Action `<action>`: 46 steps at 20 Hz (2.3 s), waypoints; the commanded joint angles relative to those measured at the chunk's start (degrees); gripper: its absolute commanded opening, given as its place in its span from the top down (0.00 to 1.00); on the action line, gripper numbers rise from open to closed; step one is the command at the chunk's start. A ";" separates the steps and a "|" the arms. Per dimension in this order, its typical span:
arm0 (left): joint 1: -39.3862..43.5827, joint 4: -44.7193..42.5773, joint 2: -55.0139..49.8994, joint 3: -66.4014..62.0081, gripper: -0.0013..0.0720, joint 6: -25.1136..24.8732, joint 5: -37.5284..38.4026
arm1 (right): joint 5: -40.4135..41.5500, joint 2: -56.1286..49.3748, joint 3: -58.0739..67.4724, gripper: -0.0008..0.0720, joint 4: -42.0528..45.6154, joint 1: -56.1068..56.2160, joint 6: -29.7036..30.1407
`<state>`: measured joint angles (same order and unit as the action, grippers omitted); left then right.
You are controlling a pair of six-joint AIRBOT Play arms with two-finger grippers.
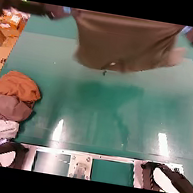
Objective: Fold the shirts.
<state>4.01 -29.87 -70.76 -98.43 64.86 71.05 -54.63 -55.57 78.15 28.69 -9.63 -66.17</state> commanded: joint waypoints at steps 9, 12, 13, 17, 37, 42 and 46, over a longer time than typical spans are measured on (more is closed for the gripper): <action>-0.13 -10.58 2.95 4.87 0.95 2.12 1.57 | -4.22 4.72 -7.41 0.97 1.99 1.33 -0.98; -0.13 -10.58 -3.61 11.93 0.95 -0.72 -2.58 | -0.35 -2.64 -15.47 0.97 1.95 4.83 1.95; -0.13 -10.43 -6.78 14.12 0.95 -1.51 -4.76 | 1.11 -5.99 -17.25 0.97 1.97 6.08 3.21; -0.13 -9.14 -20.81 17.94 0.95 -1.25 -8.96 | 3.89 -23.17 -19.06 0.97 1.79 8.96 4.79; 8.72 -17.29 3.45 57.07 0.09 23.58 -9.62 | -0.66 -32.41 -32.87 0.47 4.07 -10.12 2.38; 22.73 -4.11 0.42 64.98 0.10 22.82 -34.67 | 3.23 -34.03 -29.68 0.49 2.84 -3.89 3.45; 26.27 3.23 -5.07 64.98 0.15 21.11 -40.76 | 4.00 -34.05 -28.15 0.61 2.75 -1.22 3.43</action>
<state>27.05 -31.64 -73.03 -34.83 86.87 38.20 -52.05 -89.38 48.99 31.44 -12.86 -62.85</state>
